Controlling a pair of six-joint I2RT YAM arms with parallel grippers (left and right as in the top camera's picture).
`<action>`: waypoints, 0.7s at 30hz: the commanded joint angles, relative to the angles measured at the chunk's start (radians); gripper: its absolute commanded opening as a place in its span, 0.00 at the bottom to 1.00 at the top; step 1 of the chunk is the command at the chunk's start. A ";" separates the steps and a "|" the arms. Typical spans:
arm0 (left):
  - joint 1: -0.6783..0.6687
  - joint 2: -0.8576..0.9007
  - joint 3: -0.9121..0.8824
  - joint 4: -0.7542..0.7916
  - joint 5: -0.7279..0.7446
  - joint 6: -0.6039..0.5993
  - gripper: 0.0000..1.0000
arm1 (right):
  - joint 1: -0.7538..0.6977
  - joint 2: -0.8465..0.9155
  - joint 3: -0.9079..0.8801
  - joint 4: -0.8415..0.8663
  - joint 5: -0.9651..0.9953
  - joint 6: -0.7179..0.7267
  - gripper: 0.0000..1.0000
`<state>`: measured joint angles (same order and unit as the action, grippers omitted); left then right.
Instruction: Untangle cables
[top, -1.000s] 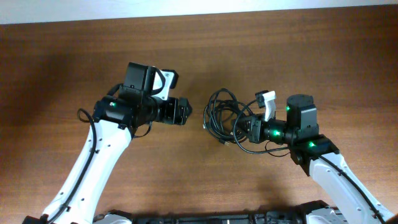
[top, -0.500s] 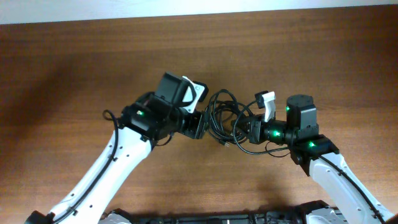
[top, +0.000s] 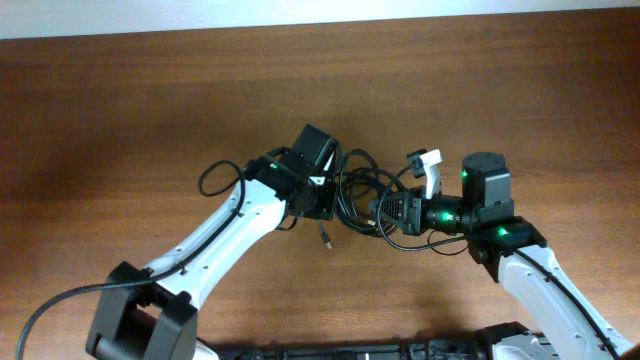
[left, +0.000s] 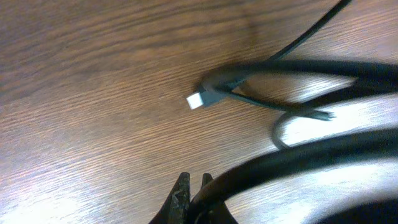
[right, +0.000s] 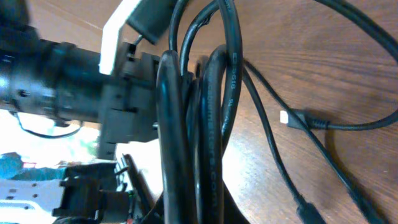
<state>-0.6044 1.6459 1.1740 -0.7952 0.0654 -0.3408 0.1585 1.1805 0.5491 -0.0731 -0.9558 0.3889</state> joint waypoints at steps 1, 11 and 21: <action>0.005 0.007 -0.010 -0.032 -0.223 -0.014 0.00 | -0.099 -0.007 0.005 0.010 -0.154 -0.014 0.04; 0.130 0.006 -0.009 0.277 -0.078 -0.107 0.08 | -0.159 -0.007 0.005 -0.066 -0.346 -0.006 0.04; 0.240 -0.028 0.000 0.314 0.252 0.071 0.88 | -0.159 -0.007 0.005 -0.103 -0.208 0.152 0.04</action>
<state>-0.3969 1.6474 1.1656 -0.4599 0.1932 -0.3508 0.0071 1.1820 0.5484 -0.1795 -1.2121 0.4824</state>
